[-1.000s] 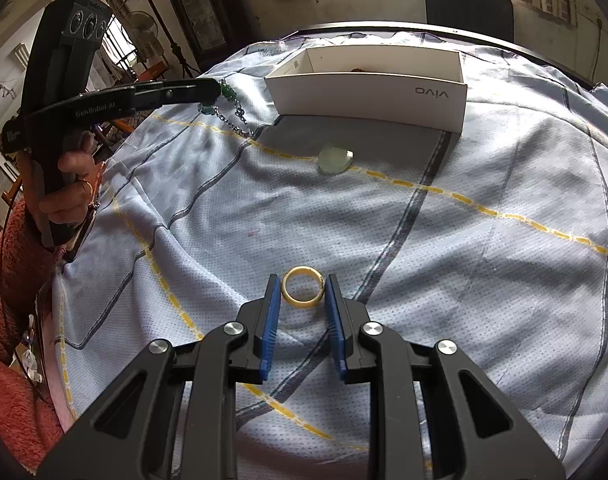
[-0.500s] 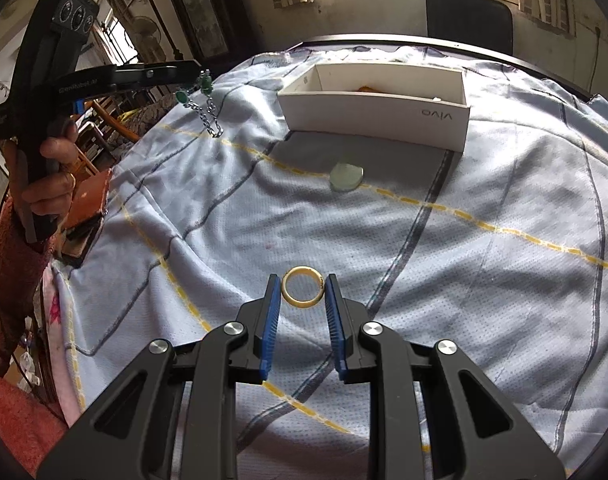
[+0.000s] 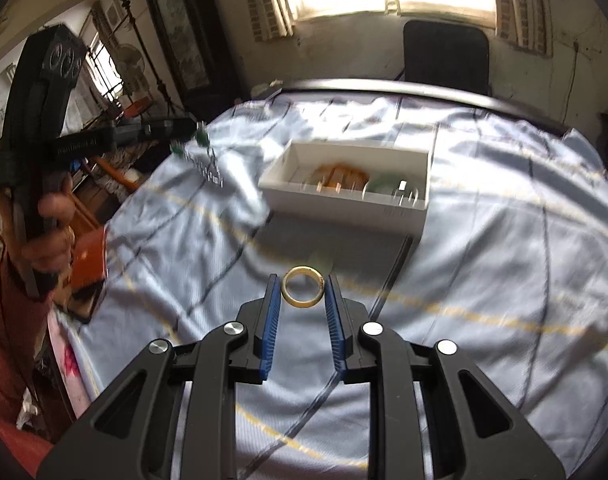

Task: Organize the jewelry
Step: 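Carry the chain and ring over the white box and open both tools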

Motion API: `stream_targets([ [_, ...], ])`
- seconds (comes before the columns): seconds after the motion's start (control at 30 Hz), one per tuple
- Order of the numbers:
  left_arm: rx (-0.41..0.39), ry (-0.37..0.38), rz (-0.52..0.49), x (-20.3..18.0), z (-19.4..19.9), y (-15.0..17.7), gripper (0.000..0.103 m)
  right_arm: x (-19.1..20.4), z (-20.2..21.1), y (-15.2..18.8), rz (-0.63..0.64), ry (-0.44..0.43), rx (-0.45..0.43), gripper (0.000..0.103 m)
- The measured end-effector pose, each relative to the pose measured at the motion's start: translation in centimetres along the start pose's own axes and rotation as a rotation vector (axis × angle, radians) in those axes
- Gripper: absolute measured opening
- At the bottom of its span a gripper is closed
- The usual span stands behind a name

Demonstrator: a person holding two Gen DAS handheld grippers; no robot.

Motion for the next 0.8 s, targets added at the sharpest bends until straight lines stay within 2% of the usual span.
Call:
stream_targets([
  [0.17,-0.01,-0.048,-0.006,-0.1,-0.8,-2.9,0.008,-1.6,0.0,-4.9,-0.044,0.005,-0.022,0.022],
  [0.33,0.03,-0.084,0.013,0.2,-4.2,-4.6,0.008,-3.7,-3.5,-7.4,-0.079,0.033,0.016,0.022],
  [0.53,0.187,-0.073,0.089,1.0,-12.3,-2.4,0.009,-6.8,-10.0,-7.0,-0.133,0.083,0.113,0.022],
  [0.6,0.209,-0.079,0.093,1.2,-13.9,-1.9,0.009,-7.2,-11.5,-6.9,-0.143,0.078,0.136,0.022],
  [0.8,0.304,-0.075,0.145,2.3,-17.6,0.1,0.01,-7.6,-12.8,-6.9,-0.141,0.081,0.142,0.022],
])
Point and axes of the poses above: each gripper's, at about its wrist camera, not at the fingertips, and z roughly against the way its jaws point, x to its left, y to its underside, the point moved 8 cm from there along -z, roughly the way its jaws point, and after that the axes turned 1 degree about -x, right-handed, at the moved point
